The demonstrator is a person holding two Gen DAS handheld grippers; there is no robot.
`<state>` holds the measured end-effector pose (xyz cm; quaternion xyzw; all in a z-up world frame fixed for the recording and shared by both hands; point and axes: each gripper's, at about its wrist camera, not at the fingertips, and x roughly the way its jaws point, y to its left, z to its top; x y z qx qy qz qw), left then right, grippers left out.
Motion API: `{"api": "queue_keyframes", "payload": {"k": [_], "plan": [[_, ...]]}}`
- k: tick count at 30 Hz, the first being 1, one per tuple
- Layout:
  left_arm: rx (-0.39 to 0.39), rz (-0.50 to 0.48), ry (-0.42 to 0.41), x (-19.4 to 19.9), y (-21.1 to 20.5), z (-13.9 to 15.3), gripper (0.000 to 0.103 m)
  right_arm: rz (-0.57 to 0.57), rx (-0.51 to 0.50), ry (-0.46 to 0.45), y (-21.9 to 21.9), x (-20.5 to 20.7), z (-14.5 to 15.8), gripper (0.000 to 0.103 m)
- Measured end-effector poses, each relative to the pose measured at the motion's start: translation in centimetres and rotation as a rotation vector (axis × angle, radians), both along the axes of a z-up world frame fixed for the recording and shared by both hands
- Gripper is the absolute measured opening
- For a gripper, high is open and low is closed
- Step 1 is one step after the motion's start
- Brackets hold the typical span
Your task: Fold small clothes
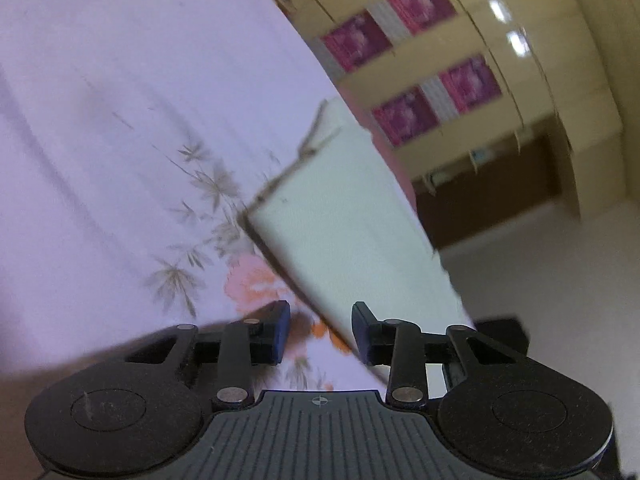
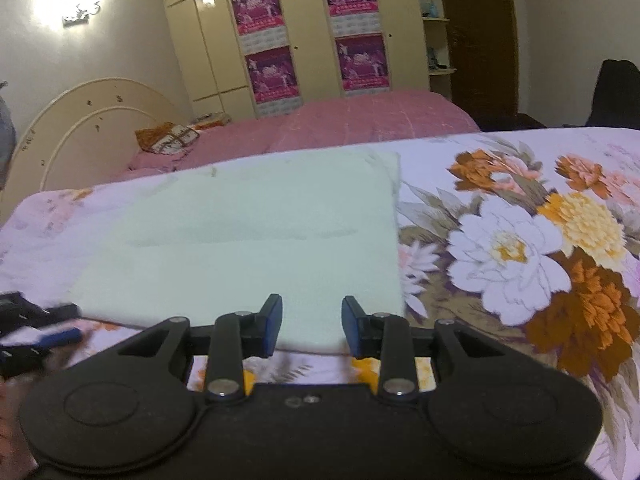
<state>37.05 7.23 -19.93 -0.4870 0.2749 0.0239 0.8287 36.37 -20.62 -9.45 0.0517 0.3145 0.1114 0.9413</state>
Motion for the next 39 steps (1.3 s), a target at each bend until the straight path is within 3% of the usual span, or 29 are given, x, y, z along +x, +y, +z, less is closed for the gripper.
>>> {"api": "queue_keyframes", "payload": {"k": [4,7,16,21,22,24,26,32,36,39], "plan": [[-0.109,0.095,-0.044,0.7,-0.4,-1.2,0.038,0.023,0.007,0.0,0.8,0.4,0.4,0.032],[-0.143,0.142,-0.081,1.6,-0.7,-1.8,0.04,0.042,0.015,0.0,1.4,0.8,0.4,0.032],[-0.143,0.172,-0.095,7.0,-0.2,-2.3,0.04,0.076,0.048,-0.001,3.3,3.5,-0.1,0.031],[-0.124,0.171,-0.09,9.2,0.5,-2.1,0.039,0.095,0.132,0.019,4.2,6.8,-0.2,0.014],[-0.112,0.172,-0.093,9.6,0.5,-2.1,0.038,0.098,0.135,0.02,4.7,7.6,-0.2,0.012],[-0.092,0.176,-0.08,10.0,0.4,-2.3,0.02,0.111,0.132,0.016,5.9,8.9,-0.3,0.009],[-0.098,0.198,-0.064,10.2,0.6,-2.9,0.01,0.124,0.127,0.011,7.0,9.9,-0.4,0.009],[-0.085,0.211,-0.176,9.5,0.2,-1.8,0.007,0.154,0.106,0.007,9.4,11.4,-1.0,0.009],[-0.091,0.202,-0.13,10.4,0.9,-3.3,0.007,0.172,0.081,0.014,10.1,12.3,-1.7,0.009],[-0.06,0.17,-0.131,11.3,1.1,-2.7,0.007,0.178,0.028,0.061,10.7,13.1,-3.5,0.004]]}}
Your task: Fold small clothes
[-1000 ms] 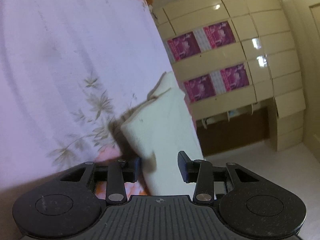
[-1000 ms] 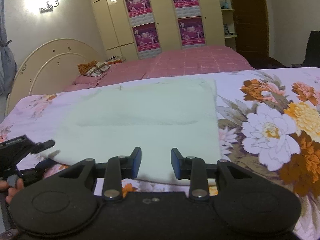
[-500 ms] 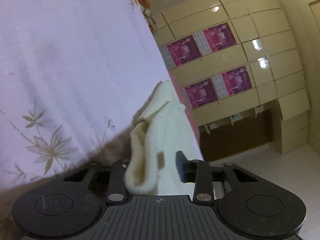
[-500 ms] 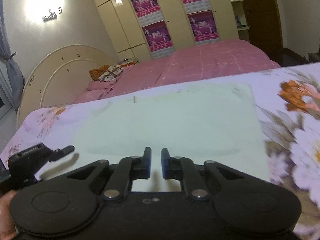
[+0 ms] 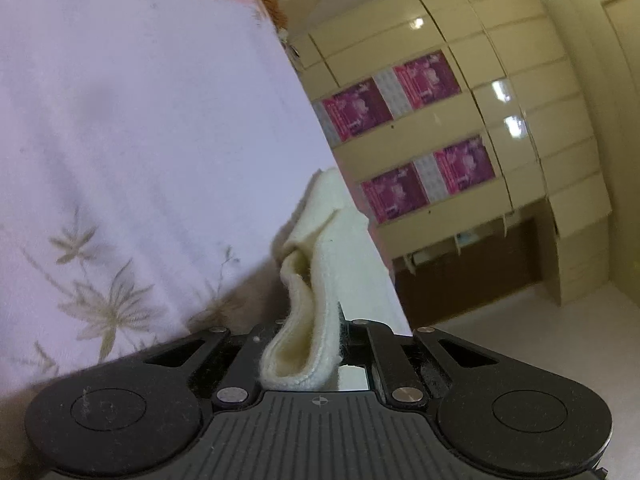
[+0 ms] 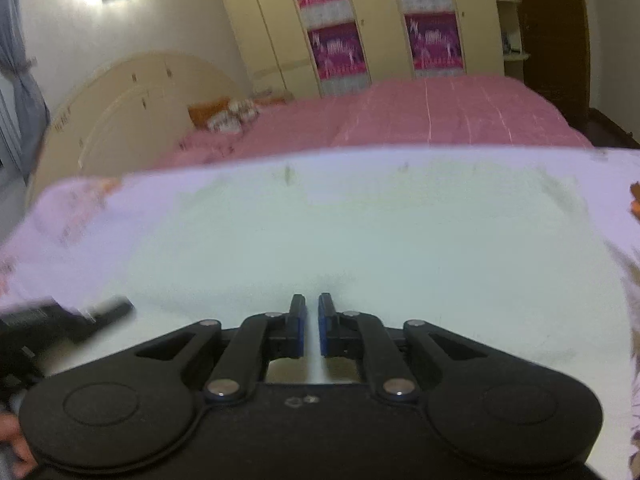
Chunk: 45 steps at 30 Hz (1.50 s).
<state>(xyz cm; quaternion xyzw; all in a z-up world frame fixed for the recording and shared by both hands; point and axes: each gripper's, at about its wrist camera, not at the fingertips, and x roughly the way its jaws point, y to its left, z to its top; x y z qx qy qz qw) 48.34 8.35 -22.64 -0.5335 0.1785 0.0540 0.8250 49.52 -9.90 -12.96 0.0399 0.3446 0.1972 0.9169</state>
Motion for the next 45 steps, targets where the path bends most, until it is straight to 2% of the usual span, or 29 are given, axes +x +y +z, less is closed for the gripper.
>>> {"api": "queue_keyframes", "payload": {"k": [4,7,11,17,20,21,22,23,28,29,30,31,32,35,37,39,41,43,45], "plan": [[0.03,-0.029,-0.024,0.9,-0.1,1.4,0.007,0.016,-0.039,-0.039,0.5,-0.5,-0.2,0.003],[0.134,-0.076,-0.025,1.3,-0.6,4.1,0.007,0.014,-0.043,-0.041,0.5,-0.6,-0.2,0.003],[0.242,-0.121,-0.002,2.0,-1.6,8.1,0.007,0.006,0.006,-0.013,0.0,-0.2,-0.1,0.002],[0.358,-0.231,-0.043,2.4,-4.4,13.1,0.007,-0.012,0.079,0.021,-1.2,0.1,0.0,0.001],[0.428,-0.315,-0.045,3.5,-6.9,15.0,0.007,-0.099,0.213,0.051,-4.2,-0.3,0.6,0.001],[0.455,-0.346,-0.042,3.9,-8.0,15.4,0.007,-0.131,0.251,0.052,-5.5,-0.6,0.8,0.005],[0.482,-0.377,-0.034,3.5,-9.0,15.5,0.007,-0.155,0.279,0.049,-6.6,-0.9,1.1,0.011],[0.503,-0.406,-0.027,3.8,-10.0,15.7,0.007,-0.178,0.302,0.045,-8.0,-1.2,1.4,0.013],[0.568,-0.539,0.049,5.7,-15.7,15.5,0.007,-0.275,0.421,0.061,-15.3,-2.5,1.9,0.016],[0.576,-0.567,0.067,6.0,-16.7,15.0,0.014,-0.292,0.449,0.067,-16.6,-2.8,1.8,0.017],[0.572,-0.6,0.088,6.2,-17.5,14.5,0.045,-0.314,0.481,0.071,-18.1,-3.1,1.8,0.022],[0.547,-0.631,0.11,6.1,-18.2,14.2,0.064,-0.331,0.504,0.074,-19.0,-3.4,1.6,0.024],[0.524,-0.64,0.098,5.4,-18.5,14.4,0.085,-0.345,0.529,0.078,-20.0,-3.7,1.5,0.025],[0.523,-0.665,-0.057,2.1,-17.7,17.1,0.085,-0.37,0.575,0.086,-21.9,-4.3,1.0,0.026],[0.513,-0.593,-0.114,1.2,-14.8,18.7,0.085,-0.364,0.59,0.091,-22.3,-4.1,1.1,0.026],[0.543,-0.509,-0.088,2.2,-11.2,19.2,0.085,-0.333,0.598,0.089,-22.2,-3.8,1.3,0.026],[0.576,-0.442,-0.006,3.6,-7.7,18.8,0.085,-0.295,0.599,0.087,-21.4,-3.5,1.5,0.027],[0.566,-0.433,0.071,5.0,-4.8,17.7,0.085,-0.254,0.598,0.095,-20.3,-2.7,1.6,0.028],[0.594,-0.447,0.129,5.7,-3.6,16.6,0.085,-0.214,0.579,0.109,-19.1,-1.8,1.4,0.029]]}}
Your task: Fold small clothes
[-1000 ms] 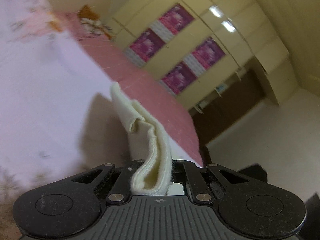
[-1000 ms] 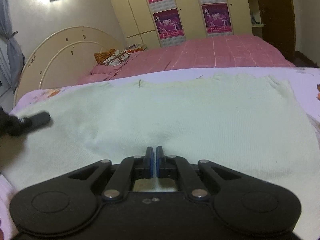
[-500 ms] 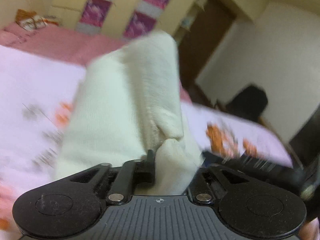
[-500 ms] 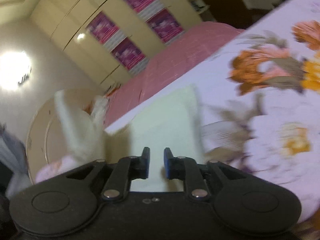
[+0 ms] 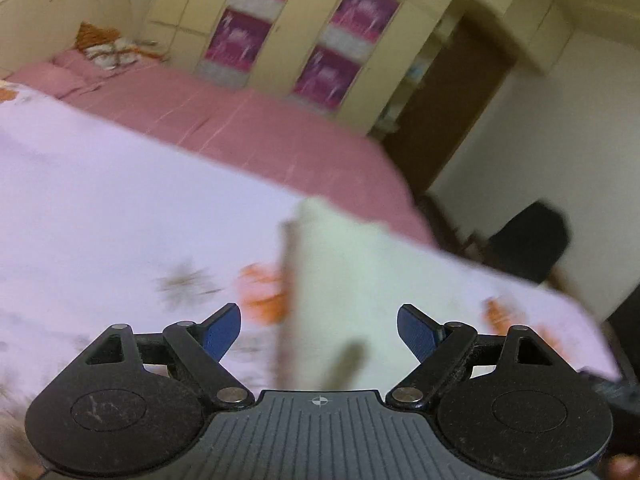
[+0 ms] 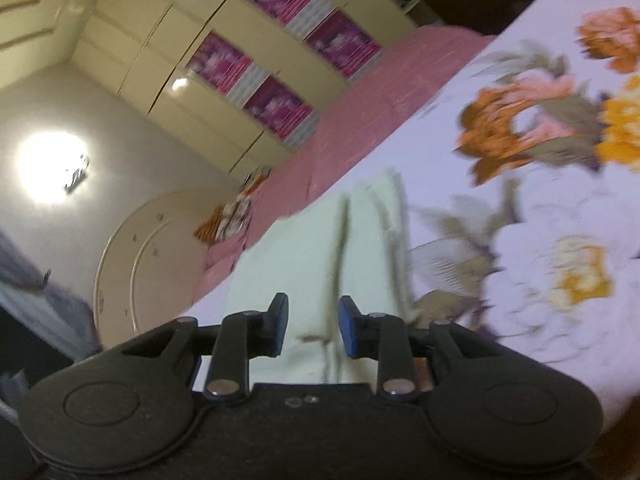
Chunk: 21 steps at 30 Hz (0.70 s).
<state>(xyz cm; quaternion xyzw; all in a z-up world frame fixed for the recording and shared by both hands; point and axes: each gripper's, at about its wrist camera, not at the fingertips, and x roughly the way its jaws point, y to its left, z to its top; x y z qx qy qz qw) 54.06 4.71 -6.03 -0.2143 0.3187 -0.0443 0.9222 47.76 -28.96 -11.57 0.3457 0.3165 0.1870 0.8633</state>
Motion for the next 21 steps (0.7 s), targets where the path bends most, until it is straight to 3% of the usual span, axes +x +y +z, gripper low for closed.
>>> {"api": "queue_keyframes", "payload": {"k": [4,8,12,15,18,21], "plan": [[0.04,-0.051,0.076,0.3,0.3,-1.9,0.085,0.032,-0.059,0.041,2.0,1.4,-0.9,0.033],[0.113,-0.072,0.049,-0.3,-0.7,-1.7,0.085,0.053,-0.046,0.084,2.8,1.7,-1.9,0.034],[0.094,-0.076,0.045,0.3,0.0,-2.9,0.085,0.101,-0.039,0.083,3.8,1.9,-1.6,0.039],[0.092,-0.095,0.052,0.9,-0.2,-2.7,0.085,0.08,-0.038,0.072,3.7,2.1,-1.2,0.037],[0.027,-0.08,0.004,2.2,0.7,-2.0,0.085,0.067,-0.031,0.078,3.6,3.0,-1.2,0.034],[0.028,-0.111,0.041,4.0,0.4,-2.7,0.085,0.079,-0.1,0.064,4.7,3.7,-0.8,0.022]]}}
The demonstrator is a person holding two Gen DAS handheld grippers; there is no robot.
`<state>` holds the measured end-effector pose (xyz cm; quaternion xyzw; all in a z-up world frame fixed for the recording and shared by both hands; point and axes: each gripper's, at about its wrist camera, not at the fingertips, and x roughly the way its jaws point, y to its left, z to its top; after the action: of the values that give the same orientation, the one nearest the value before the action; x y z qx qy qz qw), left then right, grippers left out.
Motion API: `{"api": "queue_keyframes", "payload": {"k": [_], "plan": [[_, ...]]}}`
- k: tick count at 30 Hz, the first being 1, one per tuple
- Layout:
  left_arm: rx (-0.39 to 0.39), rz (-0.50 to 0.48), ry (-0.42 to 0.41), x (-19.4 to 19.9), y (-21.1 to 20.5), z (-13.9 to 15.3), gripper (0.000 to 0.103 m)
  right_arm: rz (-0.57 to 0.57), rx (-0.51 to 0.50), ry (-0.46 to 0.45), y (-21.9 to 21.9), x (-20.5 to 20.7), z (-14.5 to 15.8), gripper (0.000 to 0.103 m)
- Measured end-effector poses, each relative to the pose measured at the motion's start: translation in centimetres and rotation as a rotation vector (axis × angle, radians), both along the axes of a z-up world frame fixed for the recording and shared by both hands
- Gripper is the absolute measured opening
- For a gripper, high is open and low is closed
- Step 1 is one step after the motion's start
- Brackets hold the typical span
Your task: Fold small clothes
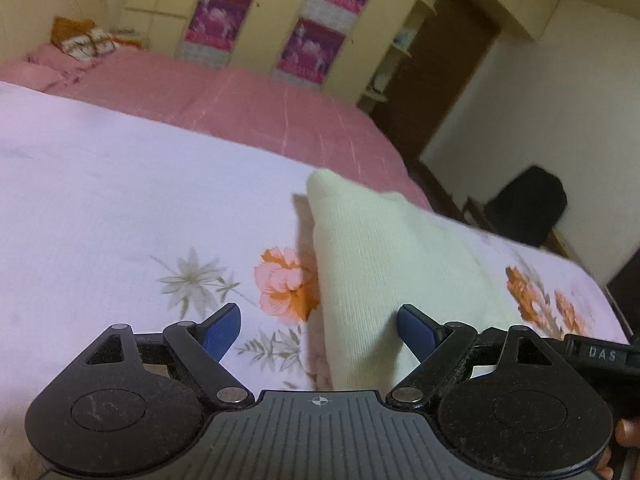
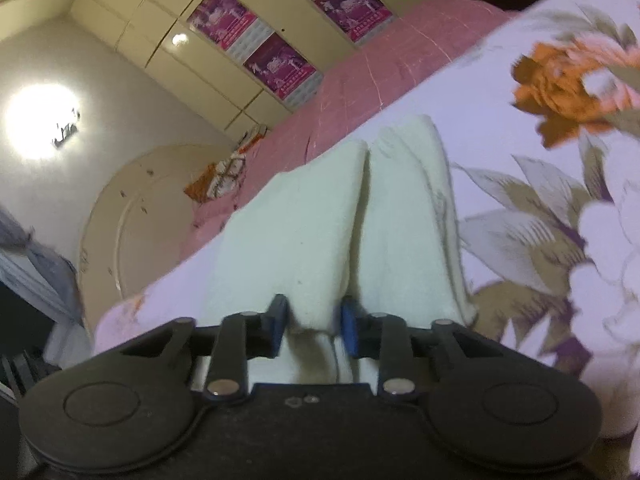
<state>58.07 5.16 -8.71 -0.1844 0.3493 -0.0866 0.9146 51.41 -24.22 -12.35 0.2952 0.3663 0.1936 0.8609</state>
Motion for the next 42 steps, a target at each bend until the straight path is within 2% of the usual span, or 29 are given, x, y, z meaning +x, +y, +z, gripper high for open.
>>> {"api": "queue_keyframes", "payload": {"k": [4,10,13,15,17,20,23,25,28,30,32,34,39,42], "plan": [[0.033,-0.03,-0.007,0.4,-1.5,0.5,0.085,0.017,-0.173,-0.076,1.7,-0.8,1.6,0.015],[0.067,-0.086,-0.059,-0.1,-4.2,2.5,0.085,-0.001,-0.224,-0.181,0.4,-2.7,4.9,0.015],[0.093,-0.104,-0.002,0.8,-5.7,1.5,0.085,-0.018,-0.244,-0.167,-1.4,-2.7,5.0,0.015],[0.063,-0.108,0.027,1.0,-6.1,0.3,0.085,-0.014,-0.266,-0.081,-2.0,-1.6,3.2,0.015],[0.066,-0.105,0.014,0.8,-6.2,0.2,0.085,-0.011,-0.244,-0.035,-2.3,-0.9,1.4,0.015],[0.066,-0.111,0.013,0.8,-6.1,1.0,0.085,-0.013,-0.213,-0.045,-1.9,-0.9,1.6,0.016],[0.056,-0.095,-0.043,0.9,-5.4,2.1,0.085,-0.014,-0.171,-0.062,-2.5,-0.7,1.8,0.026],[0.041,-0.066,-0.036,2.1,-4.5,1.9,0.085,-0.041,-0.126,-0.069,-3.2,0.1,1.8,0.038],[-0.002,-0.038,-0.025,4.3,-3.6,1.3,0.085,-0.081,-0.066,-0.051,-4.1,2.5,1.6,0.038],[-0.024,-0.027,-0.015,5.6,-3.3,0.8,0.085,-0.086,-0.079,-0.044,-4.3,4.0,1.5,0.037],[-0.034,-0.015,-0.011,6.7,-3.1,0.3,0.085,-0.079,-0.159,-0.063,-3.5,5.1,1.6,0.033],[-0.044,-0.009,0.001,7.5,-3.2,-0.2,0.085,-0.057,-0.249,-0.11,-2.7,5.5,1.9,0.007],[-0.055,-0.02,-0.003,8.0,-3.7,-0.8,0.085,-0.036,-0.393,-0.19,-1.8,5.0,2.1,0.006],[0.019,-0.038,-0.012,8.0,-4.4,-1.5,0.085,-0.058,-0.4,-0.185,-1.9,4.8,1.5,0.006]]}}
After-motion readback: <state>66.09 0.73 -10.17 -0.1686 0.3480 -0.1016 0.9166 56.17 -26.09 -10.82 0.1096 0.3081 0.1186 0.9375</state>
